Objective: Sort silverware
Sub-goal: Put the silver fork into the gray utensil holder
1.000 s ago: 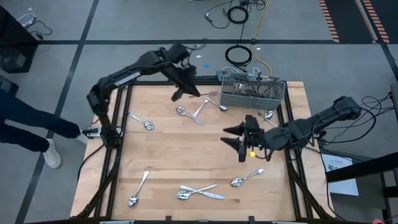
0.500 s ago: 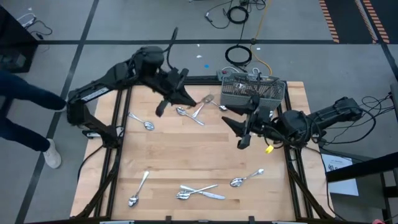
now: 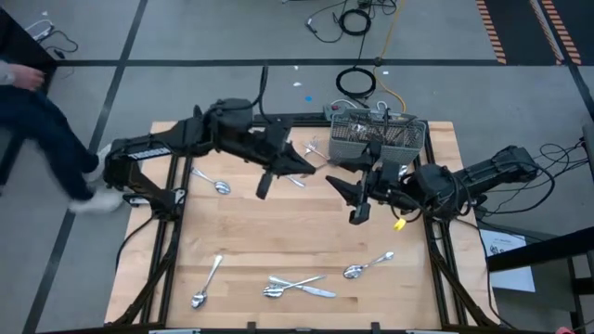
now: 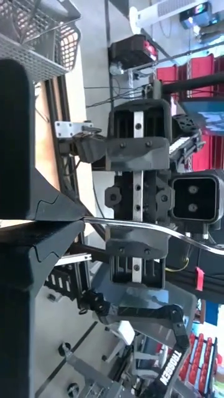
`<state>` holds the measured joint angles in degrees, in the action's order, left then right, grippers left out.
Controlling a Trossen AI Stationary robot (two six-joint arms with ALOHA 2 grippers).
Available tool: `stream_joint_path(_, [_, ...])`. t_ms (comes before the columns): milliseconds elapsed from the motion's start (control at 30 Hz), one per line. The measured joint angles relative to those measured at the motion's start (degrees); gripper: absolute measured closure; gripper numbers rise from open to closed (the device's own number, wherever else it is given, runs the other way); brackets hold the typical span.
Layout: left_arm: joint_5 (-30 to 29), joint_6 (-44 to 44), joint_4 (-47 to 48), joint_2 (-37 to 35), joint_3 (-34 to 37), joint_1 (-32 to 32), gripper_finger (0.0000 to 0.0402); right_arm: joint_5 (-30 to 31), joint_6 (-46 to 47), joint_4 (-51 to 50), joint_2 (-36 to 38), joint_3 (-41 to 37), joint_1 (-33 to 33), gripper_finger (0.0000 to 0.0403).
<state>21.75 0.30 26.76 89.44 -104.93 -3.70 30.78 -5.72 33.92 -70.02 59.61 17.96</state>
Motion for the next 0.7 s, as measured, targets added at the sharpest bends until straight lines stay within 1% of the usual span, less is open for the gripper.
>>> stream_joint_path(100, [-1.07,-0.04,-0.06,1.09,-0.02,0.81,0.0401,-2.19,0.02,0.21,0.0,0.0,0.0,0.0206])
stream_joint_path(267, [-1.26,-1.53,-2.9,3.02,0.01,1.31,0.0401,-2.4,0.04,0.55,0.0,0.0,0.02,0.0206])
stream_joint_path(333, [-1.27,-1.55,-2.7,3.26,0.03,1.33,0.0401,-2.4,0.24,0.62,0.0,0.0,0.02,0.0206])
stream_joint_path(433, [-1.26,-1.85,-3.95,3.98,0.03,1.33,0.0402,-2.38,0.47,0.64,0.0,0.0,0.02,0.0216])
stream_joint_path(500, [-1.26,-2.89,-4.06,4.19,0.03,1.33,0.0401,-2.38,0.5,0.62,0.0,0.0,0.02,0.0234])
stream_joint_path(567, [-1.26,-2.97,-4.04,4.21,0.03,1.33,0.0401,-2.38,0.5,0.62,0.0,0.0,0.02,0.0265])
stream_joint_path(633, [-1.26,-2.99,-4.08,4.12,0.03,1.33,0.0401,-2.38,0.5,0.59,0.04,0.0,0.02,0.0305])
stream_joint_path(700, [-1.26,-3.01,-4.07,4.12,0.03,1.33,0.0398,-2.41,0.39,-0.33,0.41,0.0,0.05,0.0359])
